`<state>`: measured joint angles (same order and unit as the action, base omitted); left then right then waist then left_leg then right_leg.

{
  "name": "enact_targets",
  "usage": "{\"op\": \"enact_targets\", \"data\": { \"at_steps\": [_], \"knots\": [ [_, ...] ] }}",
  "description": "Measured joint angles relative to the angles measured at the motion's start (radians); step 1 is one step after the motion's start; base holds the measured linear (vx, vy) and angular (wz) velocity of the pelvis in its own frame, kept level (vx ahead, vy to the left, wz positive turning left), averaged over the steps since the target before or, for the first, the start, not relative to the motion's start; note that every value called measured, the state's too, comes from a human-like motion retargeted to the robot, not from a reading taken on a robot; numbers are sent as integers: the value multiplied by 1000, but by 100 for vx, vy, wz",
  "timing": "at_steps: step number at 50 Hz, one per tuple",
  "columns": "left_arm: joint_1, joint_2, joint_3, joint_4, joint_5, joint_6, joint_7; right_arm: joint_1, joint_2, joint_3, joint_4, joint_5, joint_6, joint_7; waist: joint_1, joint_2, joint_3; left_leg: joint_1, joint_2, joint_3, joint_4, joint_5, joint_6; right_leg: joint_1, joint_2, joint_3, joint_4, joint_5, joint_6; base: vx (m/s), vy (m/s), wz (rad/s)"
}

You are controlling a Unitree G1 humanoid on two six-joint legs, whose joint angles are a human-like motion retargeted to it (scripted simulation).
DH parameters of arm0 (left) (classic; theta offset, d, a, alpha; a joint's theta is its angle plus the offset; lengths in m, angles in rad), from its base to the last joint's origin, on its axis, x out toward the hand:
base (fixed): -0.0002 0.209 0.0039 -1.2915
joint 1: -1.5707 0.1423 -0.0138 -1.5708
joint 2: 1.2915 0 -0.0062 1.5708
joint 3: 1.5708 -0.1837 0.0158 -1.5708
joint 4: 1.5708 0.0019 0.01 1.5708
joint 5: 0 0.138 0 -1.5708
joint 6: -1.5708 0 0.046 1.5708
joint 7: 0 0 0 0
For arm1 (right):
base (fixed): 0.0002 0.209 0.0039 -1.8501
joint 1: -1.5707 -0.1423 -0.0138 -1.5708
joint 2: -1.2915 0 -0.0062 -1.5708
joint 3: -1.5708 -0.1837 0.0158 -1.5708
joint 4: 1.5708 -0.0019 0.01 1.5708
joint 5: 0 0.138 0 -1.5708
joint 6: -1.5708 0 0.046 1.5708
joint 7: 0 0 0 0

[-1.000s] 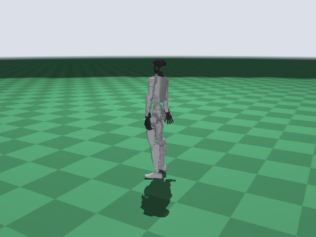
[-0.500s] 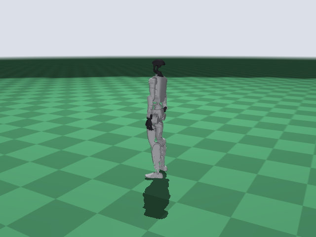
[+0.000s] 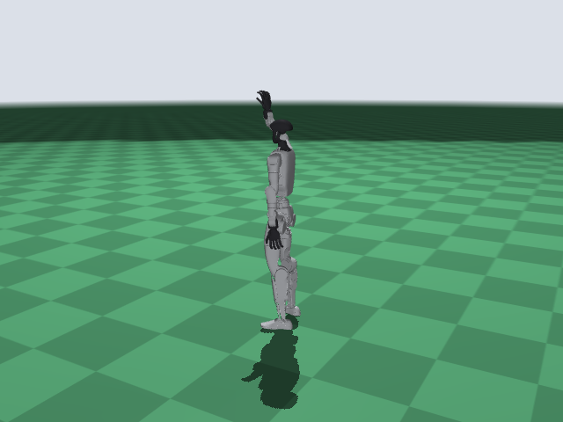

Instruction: In place motions

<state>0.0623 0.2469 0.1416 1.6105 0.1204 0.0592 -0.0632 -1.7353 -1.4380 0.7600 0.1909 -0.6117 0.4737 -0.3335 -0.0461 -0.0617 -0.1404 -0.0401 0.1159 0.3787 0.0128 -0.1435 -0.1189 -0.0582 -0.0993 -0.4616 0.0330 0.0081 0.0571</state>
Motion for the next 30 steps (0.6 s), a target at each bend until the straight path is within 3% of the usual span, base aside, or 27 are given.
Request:
{"op": "enact_targets", "data": {
  "at_steps": [3,6,10,12,14,18,20,23,24,25,28,30],
  "knots": [
    [-14,-18,-21,2,7,0,-7,-381,93,412,-213,-122,-56,20,-6,9,-4,14,1,7,-6,-4,-2,4,2,5,4,-2,-1,-1,-12,-8],
    [-28,-37,-49,-9,28,-4,-21,-591,188,613,-446,-209,-111,46,-5,14,-10,27,2,12,-9,-8,-3,10,5,10,6,-6,-1,3,-10,-9],
    [-53,-81,-70,-29,45,-15,-37,-644,186,624,-639,-126,-240,-226,1,30,-15,38,3,18,-11,-15,-3,13,10,19,6,-9,-2,1,-2,-2],
    [-58,-99,-67,-32,44,-19,-43,-615,111,591,-595,-44,-316,-320,-2,39,-26,38,3,22,-13,-17,-2,9,12,25,5,-10,-2,3,2,-9],
    [-62,-113,-68,-31,45,-21,-45,-581,1,552,-491,-27,-303,-304,-5,47,-42,31,4,26,-12,-18,-2,2,14,31,3,-11,-2,7,5,-13],
    [-77,-149,-96,-36,52,-20,-45,-451,-214,421,-147,21,-190,-207,3,67,-68,3,4,20,-5,-17,-2,-12,13,24,-3,-13,0,3,2,1],
    [-83,-178,-108,-29,49,-21,-42,-303,-230,268,131,134,-200,-149,13,88,-84,-11,4,18,-1,-19,-2,-22,13,24,-6,-13,0,3,1,3],
    [-53,-138,-41,-18,59,-14,-41,502,-17,-635,534,317,-191,-5,-53,68,-118,-21,5,19,-1,-20,-1,-35,15,29,-6,-12,0,0,0,0],
    [-47,-127,-31,-18,59,-12,-40,621,25,-808,657,387,-160,104,-59,60,-121,-21,6,21,-1,-20,-1,-37,17,32,-6,-12,0,0,0,0],
    [-43,-123,-25,-19,58,-11,-39,667,52,-910,786,461,-122,236,-60,58,-121,-21,8,22,-1,-21,0,-40,19,36,-6,-11,1,0,0,0],
    [-31,-109,0,-25,53,-12,-43,810,35,-1220,1197,646,-35,834,-63,52,-119,-32,16,23,2,-20,-2,-52,25,39,-6,-9,0,0,0,0],
    [-21,-111,18,-27,52,-12,-46,916,15,-1395,1398,761,-13,1101,-69,60,-121,-40,21,21,3,-19,-4,-58,27,37,-6,-8,1,6,0,3]
  ]
}}
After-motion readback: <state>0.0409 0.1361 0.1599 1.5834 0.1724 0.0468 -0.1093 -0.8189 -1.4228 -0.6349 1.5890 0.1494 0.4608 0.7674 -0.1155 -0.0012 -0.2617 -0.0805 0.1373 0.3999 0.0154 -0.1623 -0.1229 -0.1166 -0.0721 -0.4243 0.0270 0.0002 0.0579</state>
